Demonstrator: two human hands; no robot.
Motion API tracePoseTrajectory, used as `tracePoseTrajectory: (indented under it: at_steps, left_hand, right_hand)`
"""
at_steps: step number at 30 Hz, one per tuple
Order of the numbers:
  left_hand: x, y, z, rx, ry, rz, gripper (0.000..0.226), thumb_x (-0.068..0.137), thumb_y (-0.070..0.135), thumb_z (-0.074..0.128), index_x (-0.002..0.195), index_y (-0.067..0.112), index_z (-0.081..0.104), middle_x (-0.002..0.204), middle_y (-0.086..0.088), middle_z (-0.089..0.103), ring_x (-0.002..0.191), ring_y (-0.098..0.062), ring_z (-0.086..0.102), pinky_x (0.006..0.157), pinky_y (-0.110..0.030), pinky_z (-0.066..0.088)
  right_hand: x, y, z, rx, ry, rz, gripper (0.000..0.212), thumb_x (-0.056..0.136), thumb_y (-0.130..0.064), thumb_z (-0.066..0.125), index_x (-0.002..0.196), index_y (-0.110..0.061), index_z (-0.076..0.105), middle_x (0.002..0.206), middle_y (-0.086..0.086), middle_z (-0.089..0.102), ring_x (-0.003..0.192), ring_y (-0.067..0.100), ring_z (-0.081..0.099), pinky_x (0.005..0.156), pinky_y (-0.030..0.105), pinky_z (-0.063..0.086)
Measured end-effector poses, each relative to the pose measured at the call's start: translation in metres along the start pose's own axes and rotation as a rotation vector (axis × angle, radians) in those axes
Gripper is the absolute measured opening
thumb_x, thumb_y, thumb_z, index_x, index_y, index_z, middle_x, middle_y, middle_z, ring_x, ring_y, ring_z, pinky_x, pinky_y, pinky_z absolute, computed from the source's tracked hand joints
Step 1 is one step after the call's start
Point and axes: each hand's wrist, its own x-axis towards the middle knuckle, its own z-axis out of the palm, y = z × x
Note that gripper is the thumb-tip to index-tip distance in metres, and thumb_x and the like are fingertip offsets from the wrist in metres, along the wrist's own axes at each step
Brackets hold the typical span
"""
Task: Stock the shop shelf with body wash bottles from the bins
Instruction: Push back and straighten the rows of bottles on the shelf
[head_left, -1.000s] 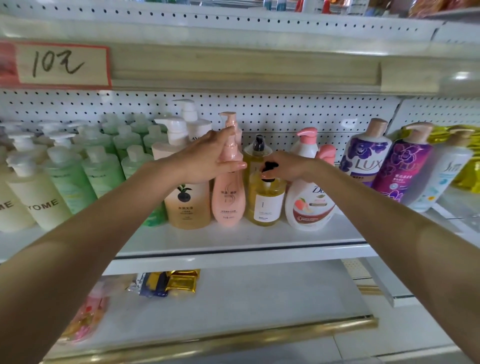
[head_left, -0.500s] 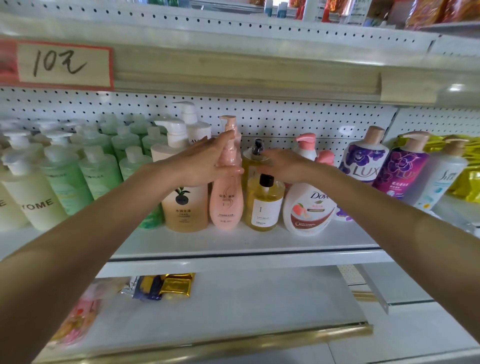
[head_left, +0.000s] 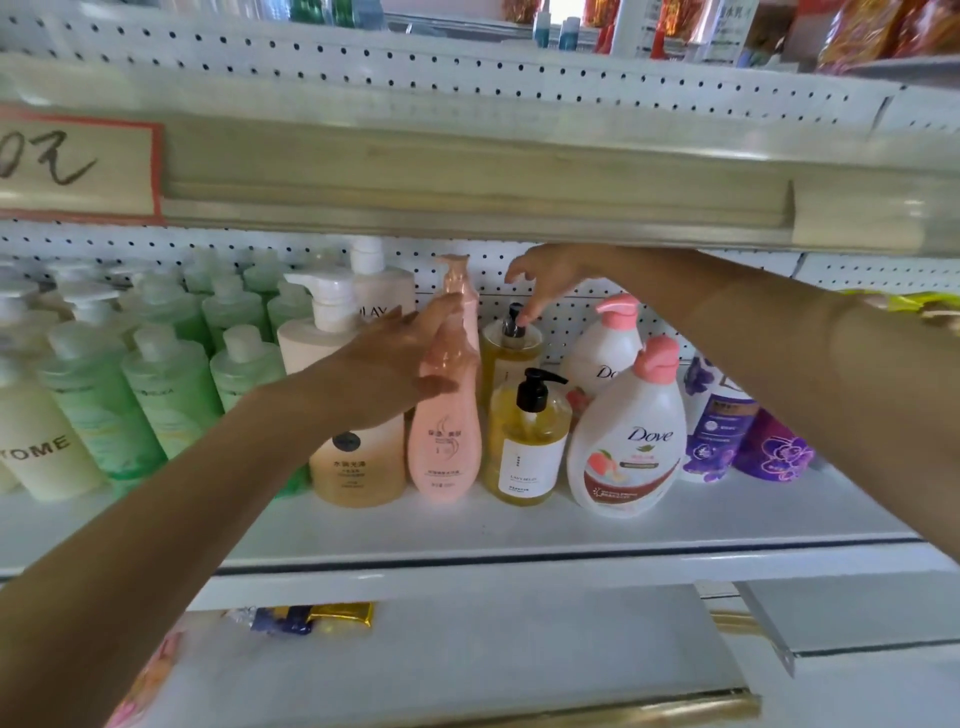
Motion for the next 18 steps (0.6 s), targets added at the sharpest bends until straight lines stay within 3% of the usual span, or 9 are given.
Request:
tracePoseTrajectory:
  at_steps: [3,5,7,12,15,18]
  left_hand:
    - [-0.002,0.004,-0.001,0.018,0.001,-0.011,0.076,0.093,0.028,0.059,0.15,0.03,0.009,0.134,0.001,0.05,0.124,-0.016,0.037,0.105,-0.032,0.029]
    - [-0.002,0.006,-0.003,0.024,-0.008,-0.007,0.075,0.094,0.028,0.056,0.151,0.031,0.007,0.138,0.002,0.047,0.126,-0.014,0.036,0.09,-0.023,0.039]
    - [-0.003,0.008,-0.006,0.012,-0.033,-0.033,0.074,0.096,0.03,0.054,0.151,0.034,0.004,0.138,0.003,0.045,0.126,-0.014,0.036,0.074,-0.021,0.038]
    - [-0.005,0.014,-0.009,0.034,-0.068,-0.077,0.077,0.096,0.034,0.051,0.151,0.035,-0.003,0.14,0.003,0.043,0.138,-0.019,0.028,0.096,-0.038,0.04]
    - [-0.006,0.016,-0.01,0.063,-0.092,-0.085,0.077,0.097,0.035,0.05,0.151,0.035,-0.005,0.14,0.006,0.042,0.139,-0.017,0.028,0.105,-0.038,0.033]
    - [-0.007,0.017,-0.011,0.064,-0.081,-0.08,0.077,0.097,0.035,0.05,0.151,0.036,-0.005,0.142,0.008,0.039,0.137,-0.014,0.03,0.106,-0.035,0.032]
  right_hand:
    - [0.02,0.001,0.007,-0.005,-0.039,-0.005,0.079,0.08,-0.033,0.074,0.145,-0.019,0.031,0.147,0.007,0.034,0.13,0.029,0.041,0.107,0.044,0.04]
    - [0.029,0.005,0.011,0.016,-0.056,-0.026,0.079,0.081,-0.034,0.073,0.146,-0.019,0.031,0.15,0.006,0.031,0.13,0.029,0.04,0.105,0.042,0.042]
    - [0.037,0.009,0.015,0.09,-0.059,-0.035,0.073,0.083,-0.036,0.071,0.144,-0.02,0.035,0.149,0.005,0.032,0.127,0.027,0.043,0.097,0.035,0.049]
    - [0.051,0.018,0.023,0.286,-0.1,0.013,0.07,0.083,-0.045,0.067,0.142,-0.019,0.039,0.147,0.004,0.04,0.126,0.024,0.047,0.092,0.031,0.051]
    - [0.054,0.025,0.026,0.361,-0.127,0.028,0.072,0.084,-0.034,0.069,0.144,-0.014,0.037,0.148,0.006,0.039,0.127,0.023,0.048,0.094,0.03,0.051]
    - [0.059,0.031,0.032,0.371,-0.147,0.019,0.058,0.085,-0.024,0.067,0.138,-0.01,0.047,0.14,0.01,0.049,0.12,0.024,0.054,0.089,0.028,0.052]
